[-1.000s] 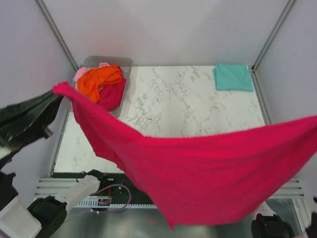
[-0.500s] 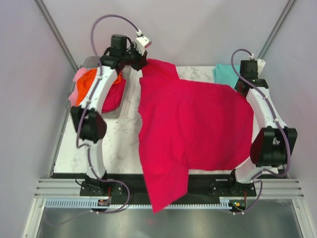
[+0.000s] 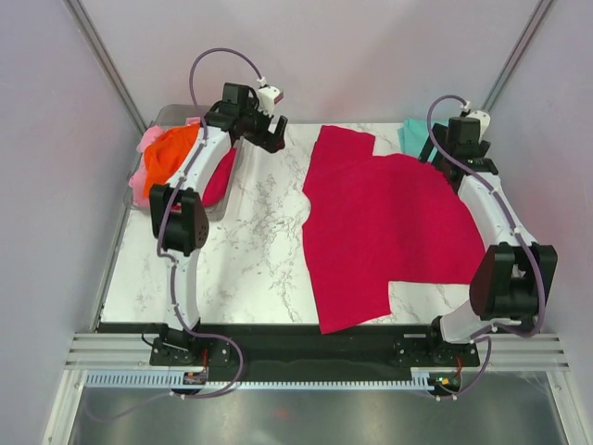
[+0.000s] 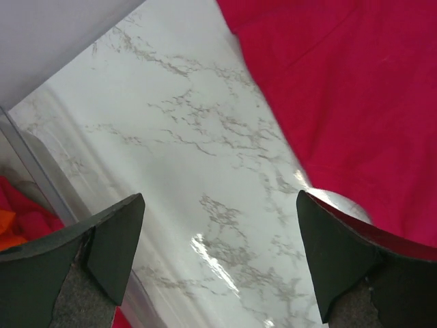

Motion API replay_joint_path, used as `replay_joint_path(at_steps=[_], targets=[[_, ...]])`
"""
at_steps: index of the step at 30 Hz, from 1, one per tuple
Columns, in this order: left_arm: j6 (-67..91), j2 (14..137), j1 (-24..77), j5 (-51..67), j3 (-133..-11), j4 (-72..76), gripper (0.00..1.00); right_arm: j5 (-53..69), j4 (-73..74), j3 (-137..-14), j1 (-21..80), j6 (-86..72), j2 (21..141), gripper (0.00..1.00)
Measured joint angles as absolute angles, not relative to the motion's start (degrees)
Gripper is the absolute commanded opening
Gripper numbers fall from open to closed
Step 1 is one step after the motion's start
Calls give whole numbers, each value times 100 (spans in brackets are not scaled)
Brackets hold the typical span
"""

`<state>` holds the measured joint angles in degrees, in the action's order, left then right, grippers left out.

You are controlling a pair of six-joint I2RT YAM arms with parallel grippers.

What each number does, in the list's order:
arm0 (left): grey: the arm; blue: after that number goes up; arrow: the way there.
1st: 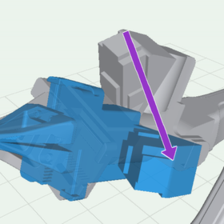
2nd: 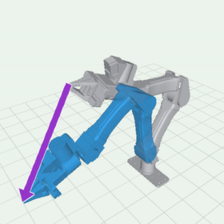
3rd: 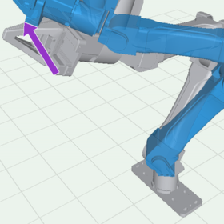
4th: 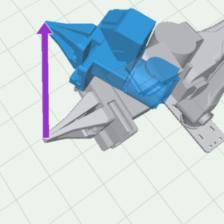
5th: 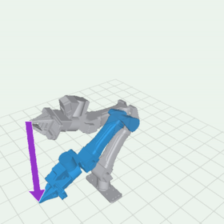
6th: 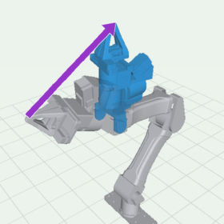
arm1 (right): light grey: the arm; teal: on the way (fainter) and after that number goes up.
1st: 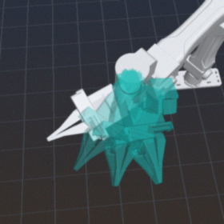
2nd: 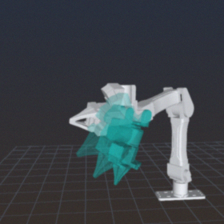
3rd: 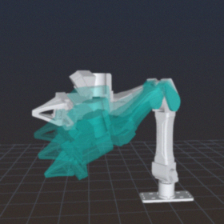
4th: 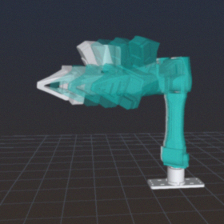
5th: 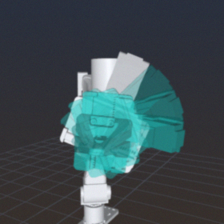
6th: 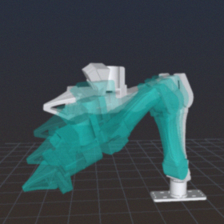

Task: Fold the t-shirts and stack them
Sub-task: Flatten the tshirt out

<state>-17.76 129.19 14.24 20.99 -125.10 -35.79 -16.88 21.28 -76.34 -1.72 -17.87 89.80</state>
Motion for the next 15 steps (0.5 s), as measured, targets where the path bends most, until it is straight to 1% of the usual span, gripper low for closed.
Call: replay_joint_path(at_steps=[3,5,9,12,15], targets=[[-1304,12073,1706,1922,-11607,-3365,98,-1389,2034,-7299,1,-1850,8698,98],[-867,11518,1944,1863,-10897,-3098,96,-1214,1964,-7087,303,-1885,8604,98],[211,10630,2346,2244,-9111,-2106,94,-882,1933,-6807,928,-1990,8753,98],[880,10763,2512,2655,-8589,-1577,93,-777,1970,-6576,1122,-2108,8803,98],[1409,11351,2714,2969,-8613,-1164,92,-860,2056,-6283,1076,-2274,8705,98]])
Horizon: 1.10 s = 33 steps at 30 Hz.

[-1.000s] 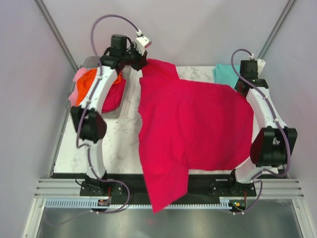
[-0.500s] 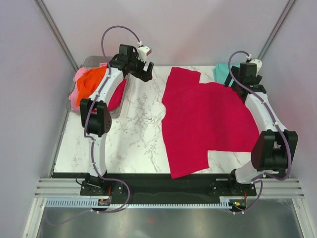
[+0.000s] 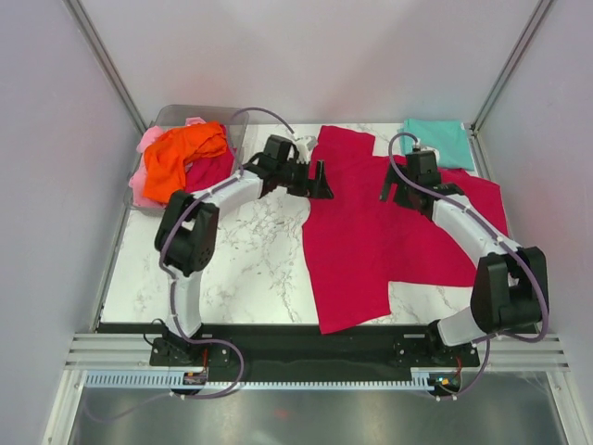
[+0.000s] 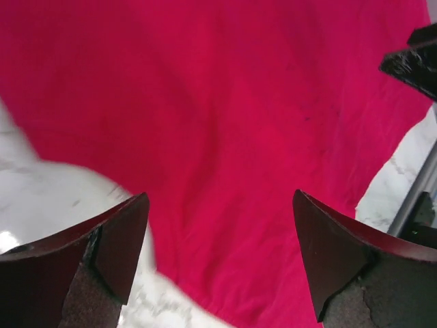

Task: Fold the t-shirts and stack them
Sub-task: Flatten the tshirt out

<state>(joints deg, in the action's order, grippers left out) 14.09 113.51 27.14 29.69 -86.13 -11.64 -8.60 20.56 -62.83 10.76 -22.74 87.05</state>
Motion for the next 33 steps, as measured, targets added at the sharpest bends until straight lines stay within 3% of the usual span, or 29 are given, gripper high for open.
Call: replay_joint_path(at_steps=[12,19,33], targets=[[2923,13559,2904,3448,-10184,-279,90,-899,2530,-5339,1048,-2526,6453,98],[3052,13522,2421,3592,-9981,-329,89,-902,2770,-5325,1048,-2458,6296,98],[2303,12954,1000,3194,-9767,-1857,91,-930,2794,-5328,1050,-2418,6683,98]])
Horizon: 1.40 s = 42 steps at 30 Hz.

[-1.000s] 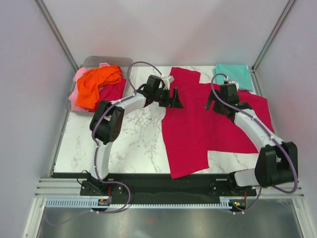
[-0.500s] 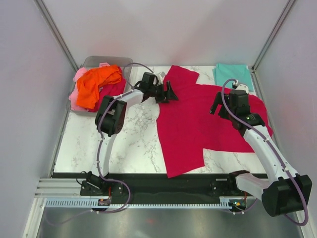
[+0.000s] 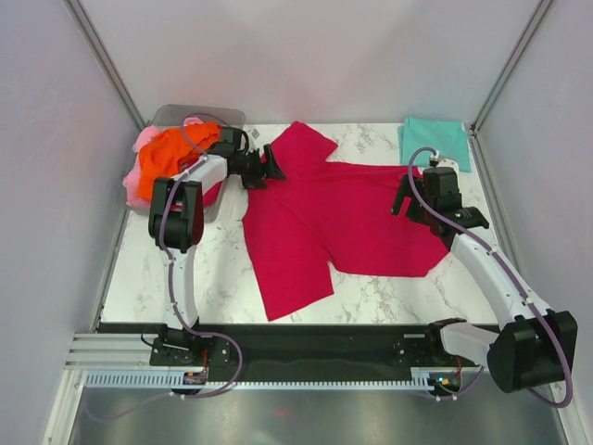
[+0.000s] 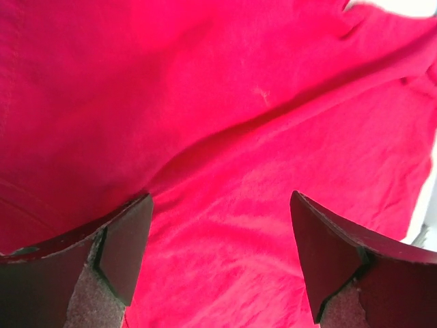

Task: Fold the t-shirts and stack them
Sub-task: Flatten the tshirt out

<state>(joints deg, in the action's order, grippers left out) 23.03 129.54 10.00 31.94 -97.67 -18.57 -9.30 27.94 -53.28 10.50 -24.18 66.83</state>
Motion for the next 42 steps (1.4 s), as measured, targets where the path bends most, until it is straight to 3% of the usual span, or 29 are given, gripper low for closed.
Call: replay_joint_path(at_steps=[5,10,14,18,25,29,34,39,41,42], targets=[[1986,12385,1256,2733,-9544,-2451,93,-1011,2808,-5328,1050,-2427,6681,98],[1791,10731,1791,2067,-8897,-2727,94,-1369,2880,-5170,974,-2556,6543,98],[1802,8805,2399,1389,-7679,-2630,92,-1153,2947,-4619,242,-2818,6130,98],[2112,7024,3015,991,-5714,-2445,87,-779,3057,-3896,-1076,-3118,5782,98],[2958,5271,3245,757,-2902,-2646,82,-381,3151,-3208,-2043,-3577,5771,89],[3245,4755,3267,642,-2692,-2521,82,-242,2757,-2749,-2086,-3789,5931,76],[3479,4932,3271,567,-2438,-1933,83,228,1811,-2587,-2093,-3986,6329,66],[3634,5164,3275,705,-1925,-1490,83,652,1168,-2565,-2097,-4066,6705,45],[3677,5293,3275,810,-1846,-1299,80,799,1024,-2558,-2097,-4021,6842,24],[3684,5336,3277,834,-1835,-1155,70,860,978,-2554,-2097,-4012,6901,14]])
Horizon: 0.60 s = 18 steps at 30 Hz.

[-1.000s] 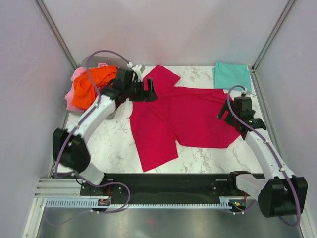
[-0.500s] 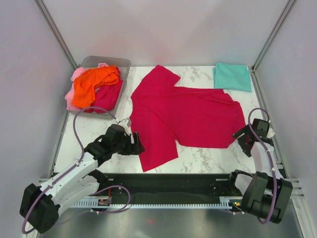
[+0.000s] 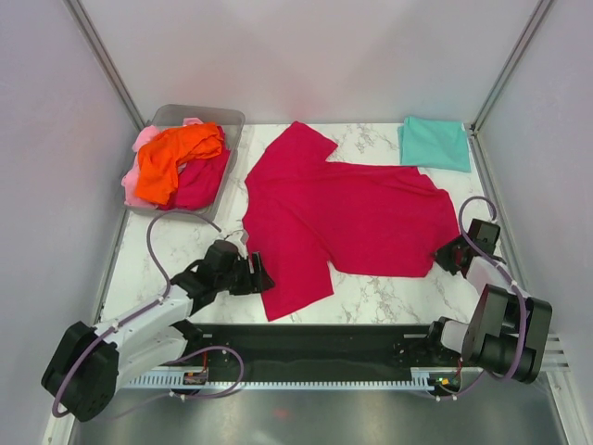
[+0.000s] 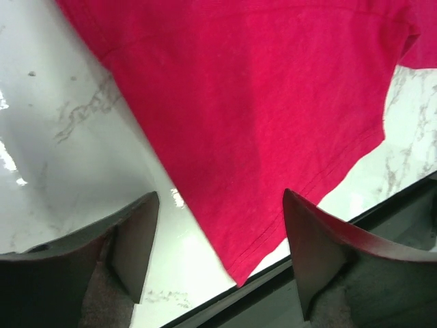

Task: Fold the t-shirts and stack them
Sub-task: Flatten the tshirt out

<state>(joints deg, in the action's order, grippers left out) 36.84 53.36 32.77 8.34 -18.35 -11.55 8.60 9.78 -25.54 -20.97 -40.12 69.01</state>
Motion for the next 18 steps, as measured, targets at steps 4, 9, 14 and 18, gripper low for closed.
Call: replay_joint_path(at_steps=[4,9,14,18], targets=[[3721,5531,3275,1076,-1678,-797,43,1024,915,-2554,-2097,-3920,7074,0],[3583,5721,3293,1317,-1656,-526,11,873,1546,-2591,-2097,-3800,6545,0],[3417,5924,3306,1455,-1791,-637,2,685,2576,-3048,-2095,-3667,5686,0],[3424,5321,3315,1278,-2324,-1529,2,526,3406,-3732,-2097,-3573,5277,6]])
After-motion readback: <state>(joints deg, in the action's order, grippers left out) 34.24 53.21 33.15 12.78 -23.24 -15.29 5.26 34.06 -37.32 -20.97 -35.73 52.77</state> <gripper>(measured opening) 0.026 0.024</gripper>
